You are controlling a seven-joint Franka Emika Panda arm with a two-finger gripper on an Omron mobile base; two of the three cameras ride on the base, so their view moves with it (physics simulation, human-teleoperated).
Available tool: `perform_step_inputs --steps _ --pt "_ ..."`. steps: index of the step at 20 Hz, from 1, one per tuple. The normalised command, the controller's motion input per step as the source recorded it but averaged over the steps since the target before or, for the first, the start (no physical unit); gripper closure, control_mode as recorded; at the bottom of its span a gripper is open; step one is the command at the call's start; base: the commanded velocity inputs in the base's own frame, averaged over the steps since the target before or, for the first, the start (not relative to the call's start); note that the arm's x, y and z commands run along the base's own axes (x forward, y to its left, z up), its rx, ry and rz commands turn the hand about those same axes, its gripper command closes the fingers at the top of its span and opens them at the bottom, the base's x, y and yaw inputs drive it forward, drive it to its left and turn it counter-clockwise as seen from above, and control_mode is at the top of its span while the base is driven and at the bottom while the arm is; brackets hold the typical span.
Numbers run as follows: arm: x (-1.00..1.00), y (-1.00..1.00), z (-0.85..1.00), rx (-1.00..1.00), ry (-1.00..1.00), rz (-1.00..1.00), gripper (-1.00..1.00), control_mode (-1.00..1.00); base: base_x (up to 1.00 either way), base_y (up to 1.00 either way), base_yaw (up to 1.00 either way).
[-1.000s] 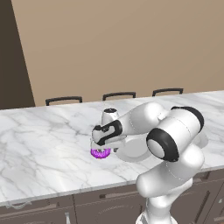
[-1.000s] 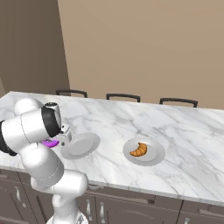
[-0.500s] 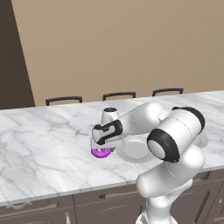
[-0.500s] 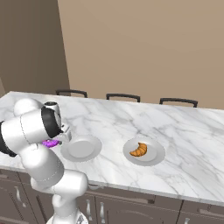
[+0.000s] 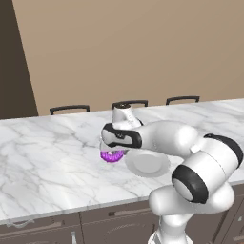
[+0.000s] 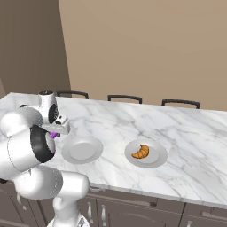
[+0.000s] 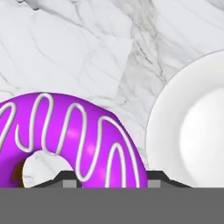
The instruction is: Place the pastries on the plates.
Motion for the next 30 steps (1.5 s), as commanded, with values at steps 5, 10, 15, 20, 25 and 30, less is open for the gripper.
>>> perform_step_inputs --steps 5,10,15,20,25,30 --pt "-0.16 -0.85 0.27 0.0 0.0 0.0 1.0 -1.0 0.0 0.0 0.0" --pt "-0.03 -1.0 0.03 0.0 0.0 0.0 1.0 -1.0 0.0 0.0 0.0" --pt "0.0 -0.64 -0.1 0.0 0.0 0.0 1.0 -1.0 0.0 0.0 0.0" --pt "0.0 -0.02 -0.29 0.0 0.01 0.0 1.0 -1.0 0.0 0.0 0.0" --pt "0.0 -0.07 -0.57 0.0 0.08 0.0 1.0 -1.0 0.0 0.0 0.0" --pt "0.0 -0.15 -0.15 0.0 0.02 0.0 1.0 -1.0 0.0 0.0 0.0"
